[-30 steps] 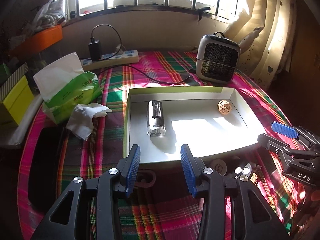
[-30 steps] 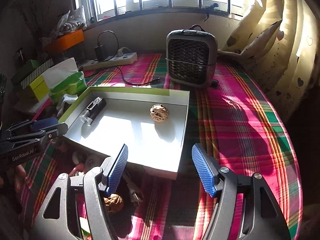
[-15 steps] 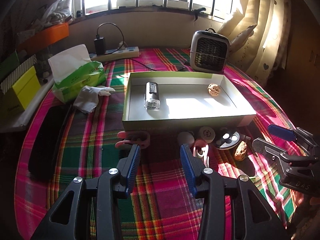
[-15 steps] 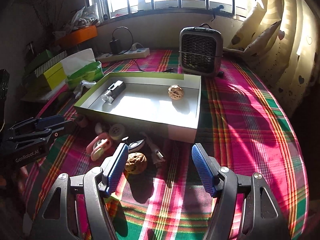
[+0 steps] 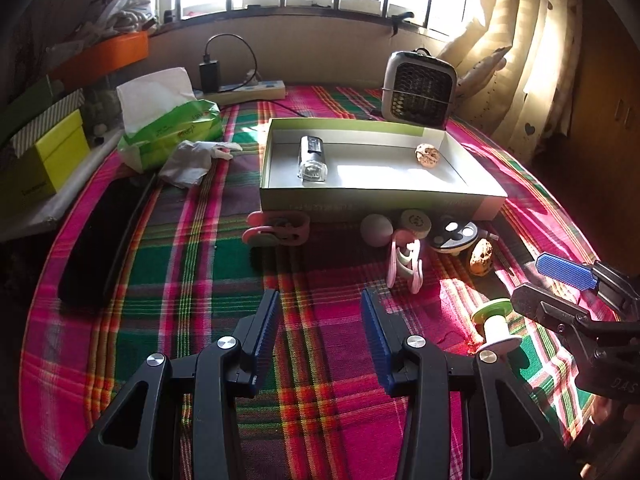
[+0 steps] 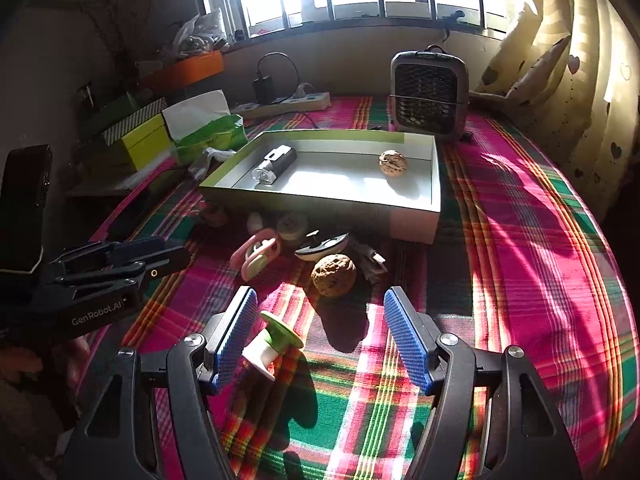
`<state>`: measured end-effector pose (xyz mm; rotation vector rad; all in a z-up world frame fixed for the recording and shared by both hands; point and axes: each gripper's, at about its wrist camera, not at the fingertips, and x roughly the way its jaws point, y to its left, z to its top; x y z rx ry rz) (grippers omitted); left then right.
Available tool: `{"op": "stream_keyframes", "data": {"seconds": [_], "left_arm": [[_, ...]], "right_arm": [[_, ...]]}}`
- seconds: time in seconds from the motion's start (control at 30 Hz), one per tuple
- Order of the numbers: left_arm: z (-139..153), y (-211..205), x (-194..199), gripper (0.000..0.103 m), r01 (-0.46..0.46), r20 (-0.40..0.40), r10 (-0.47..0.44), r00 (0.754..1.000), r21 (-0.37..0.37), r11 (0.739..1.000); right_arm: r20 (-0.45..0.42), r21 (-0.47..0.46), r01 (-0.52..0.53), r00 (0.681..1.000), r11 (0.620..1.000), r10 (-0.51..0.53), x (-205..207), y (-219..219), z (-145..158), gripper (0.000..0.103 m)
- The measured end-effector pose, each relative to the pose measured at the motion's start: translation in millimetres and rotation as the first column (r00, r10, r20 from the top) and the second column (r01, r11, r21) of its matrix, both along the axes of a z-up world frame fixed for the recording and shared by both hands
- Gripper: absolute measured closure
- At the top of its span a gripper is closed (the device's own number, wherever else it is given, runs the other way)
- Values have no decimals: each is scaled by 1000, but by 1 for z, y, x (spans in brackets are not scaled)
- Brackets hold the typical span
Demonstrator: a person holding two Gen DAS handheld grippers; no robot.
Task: Organize objects
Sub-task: 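Withdraw both open tools up and away from the white box, then close the right tool on the white spool with green disc while the left tool approaches a pink clip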
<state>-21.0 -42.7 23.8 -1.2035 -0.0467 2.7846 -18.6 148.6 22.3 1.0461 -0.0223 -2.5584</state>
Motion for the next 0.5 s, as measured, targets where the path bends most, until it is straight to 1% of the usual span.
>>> {"op": "stream_keyframes", "data": {"seconds": [0.23, 0.4, 0.5], "left_arm": [[-1, -3, 6, 63, 6, -2, -6, 1000, 18, 1000], [-9, -10, 7, 63, 12, 17, -12, 1000, 49, 999], [-10, -16, 6, 63, -6, 18, 5, 1000, 59, 998]], "right_arm": [[26, -13, -8, 1000, 1000, 8, 5, -5, -7, 36], [53, 4, -53, 997, 999, 53, 7, -17, -17, 36], [61, 9, -72, 996, 997, 71, 7, -22, -21, 36]]}}
